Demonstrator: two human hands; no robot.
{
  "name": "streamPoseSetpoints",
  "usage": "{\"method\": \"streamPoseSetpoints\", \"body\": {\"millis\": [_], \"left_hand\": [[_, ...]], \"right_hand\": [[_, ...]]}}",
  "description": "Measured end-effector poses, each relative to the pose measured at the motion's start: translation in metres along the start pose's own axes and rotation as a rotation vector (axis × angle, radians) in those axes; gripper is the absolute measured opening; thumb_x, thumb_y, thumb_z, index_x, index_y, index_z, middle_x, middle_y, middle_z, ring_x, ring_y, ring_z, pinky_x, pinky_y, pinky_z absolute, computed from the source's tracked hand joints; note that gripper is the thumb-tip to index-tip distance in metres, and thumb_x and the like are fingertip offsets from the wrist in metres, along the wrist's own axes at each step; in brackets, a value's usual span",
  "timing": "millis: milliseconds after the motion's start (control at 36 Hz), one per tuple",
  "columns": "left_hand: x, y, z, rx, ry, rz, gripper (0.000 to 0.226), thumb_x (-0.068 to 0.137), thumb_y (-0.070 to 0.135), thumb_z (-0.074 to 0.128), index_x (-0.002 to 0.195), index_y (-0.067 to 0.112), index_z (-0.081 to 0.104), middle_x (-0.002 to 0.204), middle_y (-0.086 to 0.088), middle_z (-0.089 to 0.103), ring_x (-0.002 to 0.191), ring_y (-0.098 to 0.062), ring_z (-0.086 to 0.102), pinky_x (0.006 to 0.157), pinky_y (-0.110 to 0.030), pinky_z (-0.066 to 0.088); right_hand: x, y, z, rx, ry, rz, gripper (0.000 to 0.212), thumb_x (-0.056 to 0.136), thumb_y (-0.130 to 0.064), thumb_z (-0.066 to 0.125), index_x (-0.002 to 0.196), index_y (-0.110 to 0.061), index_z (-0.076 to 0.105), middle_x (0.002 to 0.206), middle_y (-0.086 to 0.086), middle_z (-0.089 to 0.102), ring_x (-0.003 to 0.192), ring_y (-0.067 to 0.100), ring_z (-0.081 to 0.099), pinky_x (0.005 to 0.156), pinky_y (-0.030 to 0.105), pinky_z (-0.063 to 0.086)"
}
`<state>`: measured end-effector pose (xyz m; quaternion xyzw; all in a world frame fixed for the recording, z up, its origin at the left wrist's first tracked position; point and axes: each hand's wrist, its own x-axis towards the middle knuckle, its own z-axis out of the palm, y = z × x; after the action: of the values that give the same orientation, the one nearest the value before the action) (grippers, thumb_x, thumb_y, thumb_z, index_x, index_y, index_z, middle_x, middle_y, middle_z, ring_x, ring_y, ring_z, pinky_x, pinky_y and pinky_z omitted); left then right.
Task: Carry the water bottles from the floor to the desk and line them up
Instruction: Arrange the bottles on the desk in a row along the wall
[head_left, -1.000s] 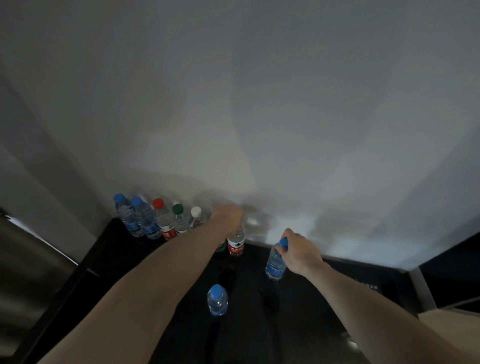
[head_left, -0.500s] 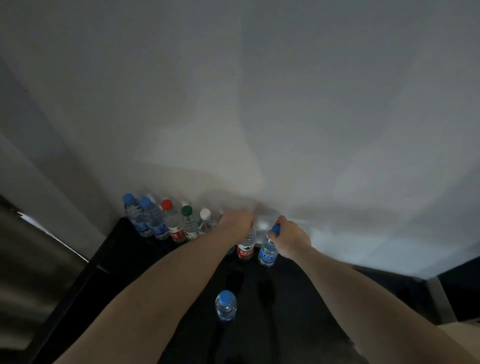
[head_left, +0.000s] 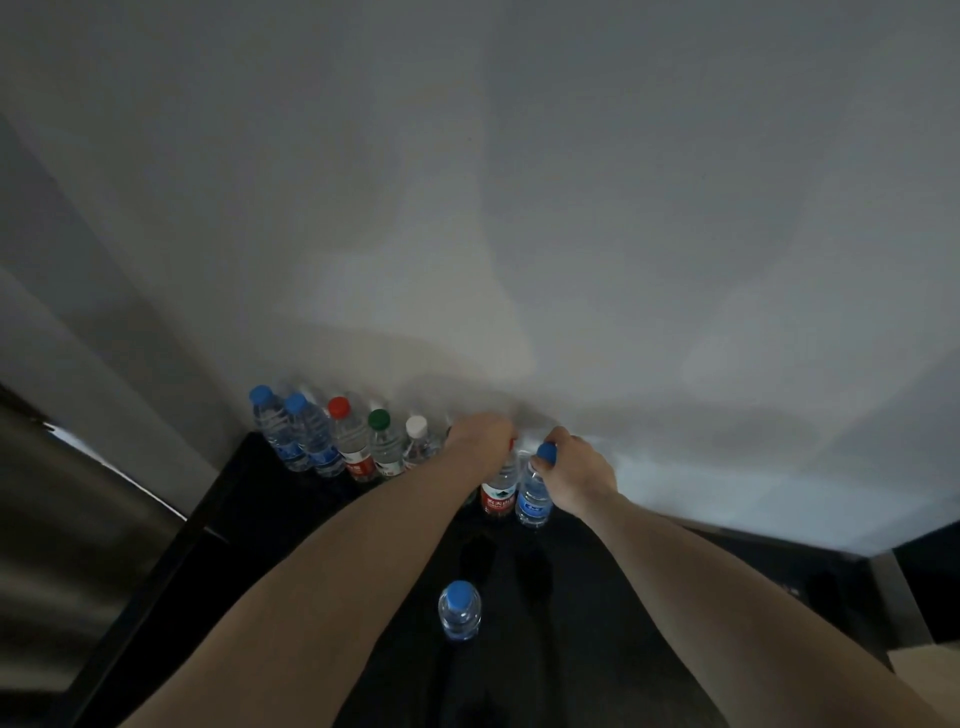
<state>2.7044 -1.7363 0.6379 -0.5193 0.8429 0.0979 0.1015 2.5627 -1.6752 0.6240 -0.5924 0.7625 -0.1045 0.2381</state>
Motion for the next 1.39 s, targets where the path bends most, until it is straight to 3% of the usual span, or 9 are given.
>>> {"method": "streamPoseSetpoints", "body": {"millis": [306, 500, 667, 778, 917, 1028, 1167, 1278, 1389], "left_hand": [[-0.002, 0.006, -0.004, -0.022, -0.033, -0.027, 0.011, 0.092, 0.010, 0.055, 0.093, 0.014, 0.065, 0.093, -0.006, 0.067, 0.082, -0.025, 0.060, 0.069, -0.036, 0.047], [-0.012, 0.005, 0.000, 0.093, -0.040, 0.048, 0.043, 0.089, 0.007, 0.063, 0.130, 0.017, 0.054, 0.119, -0.011, 0.058, 0.106, -0.031, 0.062, 0.087, -0.044, 0.055], [-0.028, 0.005, -0.011, 0.045, 0.010, 0.051, 0.038, 0.088, 0.005, 0.062, 0.123, 0.017, 0.052, 0.117, -0.009, 0.055, 0.102, -0.030, 0.061, 0.072, -0.038, 0.046], [-0.043, 0.002, -0.019, -0.038, 0.054, 0.028, 0.040, 0.089, 0.006, 0.060, 0.125, 0.020, 0.051, 0.121, -0.006, 0.055, 0.104, -0.029, 0.061, 0.072, -0.035, 0.046], [-0.091, -0.007, -0.015, -0.237, 0.165, 0.034, 0.043, 0.093, 0.014, 0.058, 0.132, 0.031, 0.051, 0.132, 0.002, 0.057, 0.110, -0.024, 0.061, 0.081, -0.037, 0.051], [-0.166, -0.015, 0.007, -0.399, 0.182, -0.014, 0.039, 0.098, 0.033, 0.056, 0.136, 0.036, 0.050, 0.137, 0.009, 0.055, 0.119, -0.018, 0.058, 0.096, -0.038, 0.050], [-0.252, -0.027, 0.056, -0.543, 0.122, -0.149, 0.037, 0.094, 0.040, 0.061, 0.130, 0.041, 0.055, 0.133, 0.020, 0.055, 0.105, -0.003, 0.061, 0.092, -0.025, 0.050], [-0.299, -0.025, 0.097, -0.618, 0.034, -0.187, 0.040, 0.092, 0.043, 0.064, 0.130, 0.043, 0.055, 0.129, 0.022, 0.054, 0.091, -0.005, 0.065, 0.088, -0.023, 0.052], [-0.310, -0.021, 0.118, -0.622, -0.012, -0.179, 0.045, 0.090, 0.044, 0.066, 0.133, 0.040, 0.052, 0.134, 0.019, 0.050, 0.085, -0.008, 0.064, 0.085, -0.026, 0.055]], "right_hand": [[0.000, 0.004, -0.003, -0.047, -0.071, -0.006, 0.034, 0.101, -0.042, 0.054, 0.123, -0.017, 0.048, 0.113, 0.009, 0.063, 0.098, 0.029, 0.065, 0.083, 0.043, 0.057], [0.000, 0.008, -0.016, -0.106, -0.126, -0.015, 0.038, 0.098, -0.046, 0.060, 0.122, -0.018, 0.051, 0.111, 0.008, 0.066, 0.096, 0.026, 0.065, 0.080, 0.038, 0.054], [-0.006, 0.009, -0.020, -0.099, -0.121, -0.023, 0.042, 0.096, -0.047, 0.061, 0.127, -0.021, 0.052, 0.110, 0.005, 0.068, 0.093, 0.023, 0.067, 0.078, 0.037, 0.056], [-0.018, 0.008, -0.022, -0.030, -0.090, -0.043, 0.046, 0.096, -0.044, 0.062, 0.134, -0.022, 0.049, 0.116, 0.005, 0.067, 0.096, 0.022, 0.065, 0.074, 0.031, 0.049], [-0.072, 0.011, -0.033, 0.314, 0.045, -0.071, 0.037, 0.094, -0.037, 0.068, 0.127, -0.027, 0.055, 0.112, -0.005, 0.061, 0.093, 0.015, 0.062, 0.076, 0.027, 0.049], [-0.142, 0.028, -0.036, 0.532, 0.014, -0.089, 0.029, 0.092, -0.031, 0.072, 0.106, -0.049, 0.055, 0.105, -0.014, 0.064, 0.085, 0.009, 0.069, 0.074, 0.029, 0.056], [-0.229, 0.052, -0.028, 0.498, -0.152, -0.044, 0.023, 0.094, -0.030, 0.071, 0.113, -0.041, 0.064, 0.102, -0.016, 0.069, 0.083, 0.009, 0.071, 0.076, 0.029, 0.060], [-0.277, 0.064, -0.012, 0.433, -0.245, -0.019, 0.020, 0.092, -0.033, 0.073, 0.109, -0.043, 0.066, 0.105, -0.017, 0.068, 0.088, -0.001, 0.067, 0.077, 0.016, 0.053], [-0.304, 0.072, 0.011, 0.356, -0.274, -0.002, 0.023, 0.091, -0.036, 0.074, 0.108, -0.046, 0.063, 0.111, -0.019, 0.065, 0.092, -0.005, 0.066, 0.081, 0.015, 0.053]]}}
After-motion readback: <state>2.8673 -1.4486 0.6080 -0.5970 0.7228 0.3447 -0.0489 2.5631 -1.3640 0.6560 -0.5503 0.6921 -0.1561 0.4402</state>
